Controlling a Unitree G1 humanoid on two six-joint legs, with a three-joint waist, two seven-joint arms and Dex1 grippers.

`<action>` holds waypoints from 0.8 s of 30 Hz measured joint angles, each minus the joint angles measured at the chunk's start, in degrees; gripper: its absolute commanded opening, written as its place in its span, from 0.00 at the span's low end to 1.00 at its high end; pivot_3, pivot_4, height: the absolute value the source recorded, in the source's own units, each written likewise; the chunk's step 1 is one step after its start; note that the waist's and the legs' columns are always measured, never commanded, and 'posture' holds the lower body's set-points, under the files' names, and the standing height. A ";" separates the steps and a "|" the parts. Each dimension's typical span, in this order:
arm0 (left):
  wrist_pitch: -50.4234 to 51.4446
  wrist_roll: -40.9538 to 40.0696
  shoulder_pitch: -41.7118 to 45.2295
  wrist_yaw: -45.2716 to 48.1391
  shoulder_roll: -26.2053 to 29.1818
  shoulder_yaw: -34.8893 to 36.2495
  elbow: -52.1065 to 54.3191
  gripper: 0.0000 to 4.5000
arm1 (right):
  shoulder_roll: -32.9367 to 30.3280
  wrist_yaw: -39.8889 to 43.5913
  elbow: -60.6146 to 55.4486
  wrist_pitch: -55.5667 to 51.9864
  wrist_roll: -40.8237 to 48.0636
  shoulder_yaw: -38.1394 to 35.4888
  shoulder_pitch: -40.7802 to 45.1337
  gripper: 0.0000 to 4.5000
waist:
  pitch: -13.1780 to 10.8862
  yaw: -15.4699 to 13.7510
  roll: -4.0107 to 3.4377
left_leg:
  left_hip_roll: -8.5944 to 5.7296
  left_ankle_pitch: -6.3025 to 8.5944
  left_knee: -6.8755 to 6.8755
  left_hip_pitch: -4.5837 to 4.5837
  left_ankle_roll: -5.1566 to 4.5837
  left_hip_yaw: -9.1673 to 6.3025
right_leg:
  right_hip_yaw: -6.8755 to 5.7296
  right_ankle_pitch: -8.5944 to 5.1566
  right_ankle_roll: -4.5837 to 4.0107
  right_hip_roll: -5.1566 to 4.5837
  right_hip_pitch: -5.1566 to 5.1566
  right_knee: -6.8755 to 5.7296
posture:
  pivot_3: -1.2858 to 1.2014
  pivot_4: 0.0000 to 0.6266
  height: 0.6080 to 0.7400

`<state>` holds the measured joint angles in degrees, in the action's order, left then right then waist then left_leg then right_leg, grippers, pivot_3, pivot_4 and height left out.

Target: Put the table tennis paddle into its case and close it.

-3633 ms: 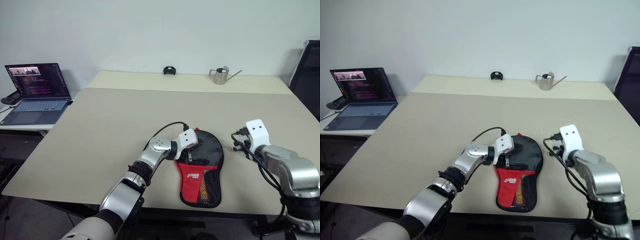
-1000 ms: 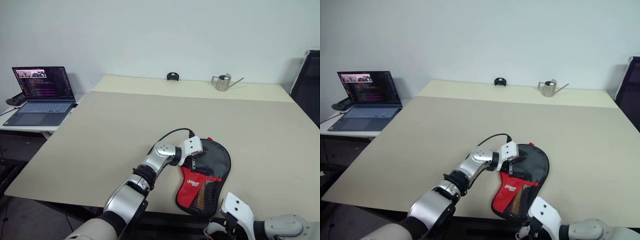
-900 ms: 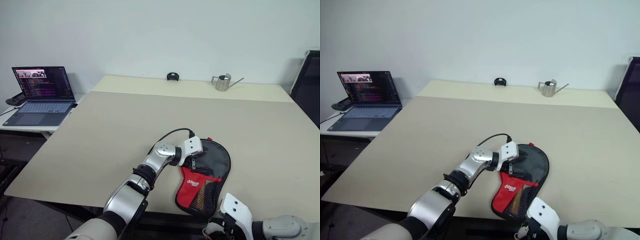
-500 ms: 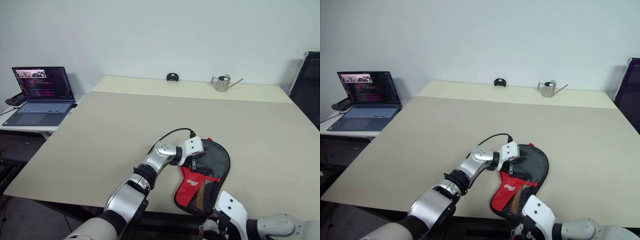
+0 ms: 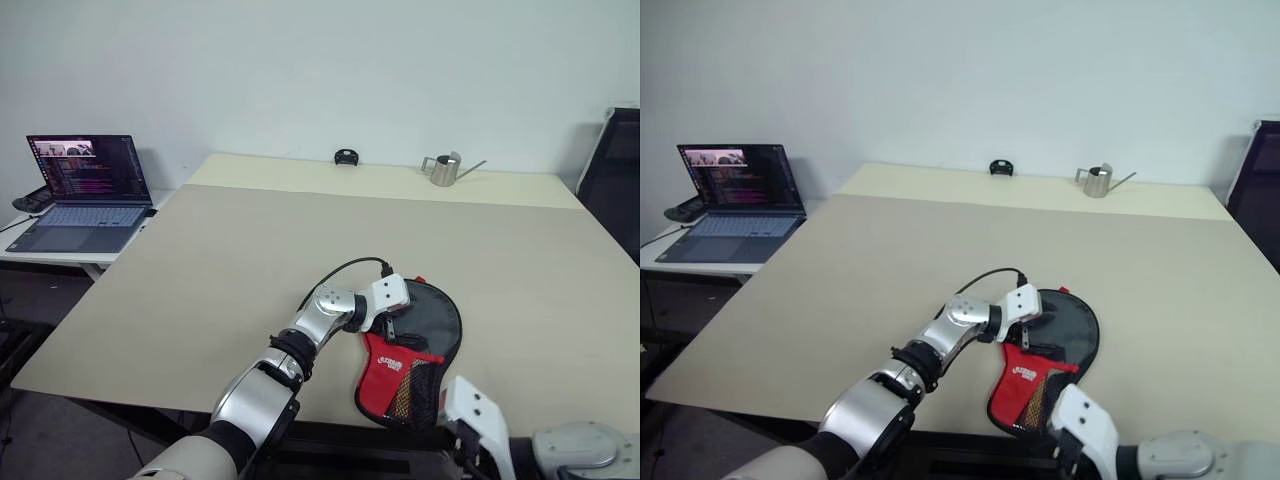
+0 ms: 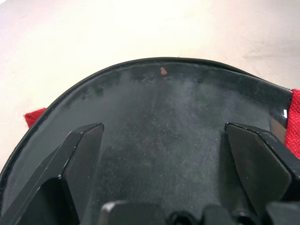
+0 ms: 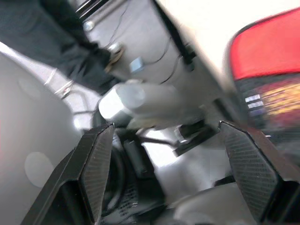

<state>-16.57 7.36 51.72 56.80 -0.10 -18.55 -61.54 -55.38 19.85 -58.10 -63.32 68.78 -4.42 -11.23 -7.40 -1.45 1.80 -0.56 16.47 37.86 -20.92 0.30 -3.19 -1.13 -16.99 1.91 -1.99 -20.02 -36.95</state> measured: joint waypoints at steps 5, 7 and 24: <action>-0.05 -0.64 -0.54 1.00 0.69 0.95 0.36 1.00 | -2.07 1.36 4.08 2.49 4.95 -5.30 3.19 0.86 | -0.16 0.11 0.06 | 0.02 0.01 0.00 0.04 0.02 0.05 | 0.05 0.01 0.01 0.00 -0.01 -0.02 | 0.52 0.24 1.00; -0.09 -1.68 -1.25 2.12 1.65 1.68 1.16 1.00 | -2.07 1.34 7.27 3.19 4.91 -5.70 6.37 0.86 | -0.26 0.40 0.00 | 0.05 0.01 -0.02 0.03 0.02 0.10 | 0.09 0.01 0.00 0.03 -0.06 -0.04 | 0.52 0.24 1.00; 24.66 -16.38 -23.59 14.60 23.07 9.97 41.15 1.00 | 5.74 14.06 37.62 23.03 -24.38 -1.88 21.27 0.86 | -1.87 1.56 -0.89 | 0.08 0.09 0.08 -1.12 -0.03 0.35 | 0.43 0.20 -0.42 0.08 -1.50 -0.52 | 0.52 0.24 1.00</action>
<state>8.09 -9.02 28.13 71.40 22.97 -8.57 -20.40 -49.64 33.91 -20.48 -40.29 44.40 -6.30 10.04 -9.27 0.11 0.92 -0.48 16.55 37.94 -22.04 0.27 -2.85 -0.70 -16.79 1.48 -1.91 -21.52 -37.46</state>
